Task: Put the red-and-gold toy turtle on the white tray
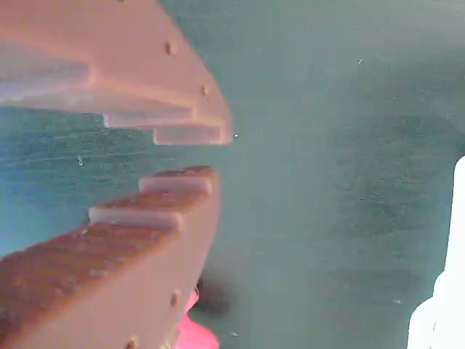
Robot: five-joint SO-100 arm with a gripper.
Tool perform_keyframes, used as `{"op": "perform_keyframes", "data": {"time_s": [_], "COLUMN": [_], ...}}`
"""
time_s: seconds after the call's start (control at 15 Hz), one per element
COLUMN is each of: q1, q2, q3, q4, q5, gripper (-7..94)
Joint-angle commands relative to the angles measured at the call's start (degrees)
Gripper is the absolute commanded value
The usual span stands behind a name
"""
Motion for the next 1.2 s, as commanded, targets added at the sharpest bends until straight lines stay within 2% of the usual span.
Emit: {"op": "perform_keyframes", "data": {"time_s": [0.0,1.13], "q1": [0.0,-1.3], "q2": [0.4,0.4], "q3": [-0.3,-0.3], "q4": [1.1,1.1], "q5": [0.4,-1.0], "gripper": [0,0]}}
